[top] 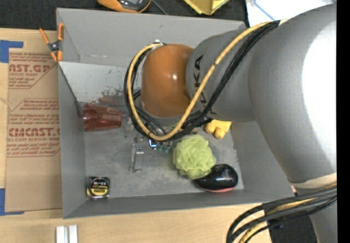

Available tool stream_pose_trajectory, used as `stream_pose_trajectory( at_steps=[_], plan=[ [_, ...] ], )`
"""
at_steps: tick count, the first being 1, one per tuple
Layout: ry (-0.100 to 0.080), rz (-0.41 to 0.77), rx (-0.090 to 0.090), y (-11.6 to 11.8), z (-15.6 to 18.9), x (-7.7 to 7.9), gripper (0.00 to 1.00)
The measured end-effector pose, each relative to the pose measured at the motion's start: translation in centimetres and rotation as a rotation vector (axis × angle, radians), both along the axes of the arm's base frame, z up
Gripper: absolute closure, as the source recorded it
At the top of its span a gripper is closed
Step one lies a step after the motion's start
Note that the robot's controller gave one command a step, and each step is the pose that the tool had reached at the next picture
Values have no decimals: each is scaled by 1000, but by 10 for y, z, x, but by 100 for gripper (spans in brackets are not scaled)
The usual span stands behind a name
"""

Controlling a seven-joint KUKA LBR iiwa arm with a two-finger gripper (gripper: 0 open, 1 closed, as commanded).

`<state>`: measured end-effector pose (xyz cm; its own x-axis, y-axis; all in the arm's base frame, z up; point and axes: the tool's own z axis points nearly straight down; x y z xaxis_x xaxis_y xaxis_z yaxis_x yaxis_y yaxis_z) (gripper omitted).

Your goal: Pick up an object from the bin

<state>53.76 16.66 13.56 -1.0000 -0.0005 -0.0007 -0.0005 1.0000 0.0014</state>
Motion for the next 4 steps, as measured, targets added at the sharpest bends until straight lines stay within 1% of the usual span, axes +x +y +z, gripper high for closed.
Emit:
stream_pose_trajectory(
  at_steps=[1, 2, 3, 4],
  plan=[
    [-1, 41, 0, -14, 31, -27, 0],
    [0, -437, 1, -38, 16, 1, 0],
    [0, -118, 0, -69, 9, -12, 0],
    [-2, -197, 2, -84, -6, 4, 0]
  ],
)
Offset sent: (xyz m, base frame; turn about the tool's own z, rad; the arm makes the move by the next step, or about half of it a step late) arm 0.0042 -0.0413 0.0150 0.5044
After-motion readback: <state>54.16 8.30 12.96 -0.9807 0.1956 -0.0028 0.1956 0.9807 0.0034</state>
